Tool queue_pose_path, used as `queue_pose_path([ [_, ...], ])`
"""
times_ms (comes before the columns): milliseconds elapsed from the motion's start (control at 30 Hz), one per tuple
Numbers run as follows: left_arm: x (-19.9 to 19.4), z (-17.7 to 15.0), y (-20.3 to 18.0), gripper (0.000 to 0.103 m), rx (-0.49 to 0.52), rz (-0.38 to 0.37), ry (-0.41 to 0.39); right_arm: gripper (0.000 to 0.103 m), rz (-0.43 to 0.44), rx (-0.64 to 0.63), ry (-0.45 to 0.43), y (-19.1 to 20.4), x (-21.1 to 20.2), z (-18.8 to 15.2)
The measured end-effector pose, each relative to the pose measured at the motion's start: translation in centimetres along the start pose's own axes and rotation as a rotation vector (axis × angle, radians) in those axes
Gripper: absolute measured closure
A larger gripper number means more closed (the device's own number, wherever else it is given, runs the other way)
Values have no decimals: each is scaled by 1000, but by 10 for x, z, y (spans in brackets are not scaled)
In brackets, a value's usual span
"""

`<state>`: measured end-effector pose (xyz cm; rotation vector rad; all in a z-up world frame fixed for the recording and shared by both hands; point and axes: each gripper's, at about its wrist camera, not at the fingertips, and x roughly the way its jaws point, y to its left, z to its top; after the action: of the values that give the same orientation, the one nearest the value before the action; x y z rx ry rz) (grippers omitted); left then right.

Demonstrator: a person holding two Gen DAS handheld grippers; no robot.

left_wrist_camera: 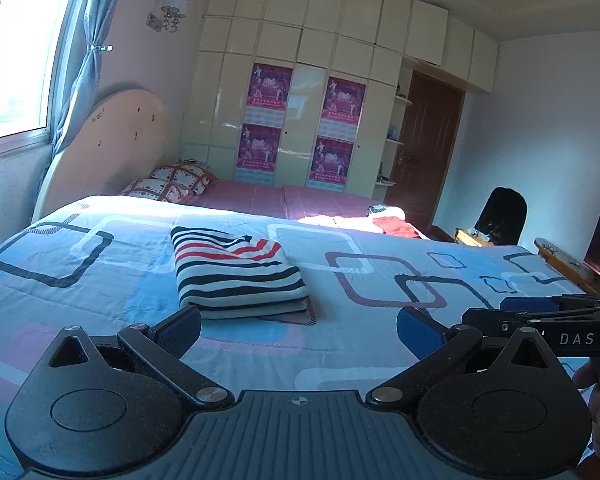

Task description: Fold small clothes

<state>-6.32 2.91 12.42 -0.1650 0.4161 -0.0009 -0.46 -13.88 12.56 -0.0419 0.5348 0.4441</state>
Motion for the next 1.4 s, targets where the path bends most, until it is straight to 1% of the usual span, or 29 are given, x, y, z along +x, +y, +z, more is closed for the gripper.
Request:
queue_pose_path([
  [1033, -3, -1, -5, 0, 3, -3, -6, 28, 3, -5, -8, 3, -5, 1],
  [1133, -2, -2, -8, 0, 19, -2, -9, 28, 3, -4, -8, 3, -5, 1],
  [1400, -7, -2, -17, 0, 23, 16, -57, 28, 3, -2, -11, 2, -6, 1],
])
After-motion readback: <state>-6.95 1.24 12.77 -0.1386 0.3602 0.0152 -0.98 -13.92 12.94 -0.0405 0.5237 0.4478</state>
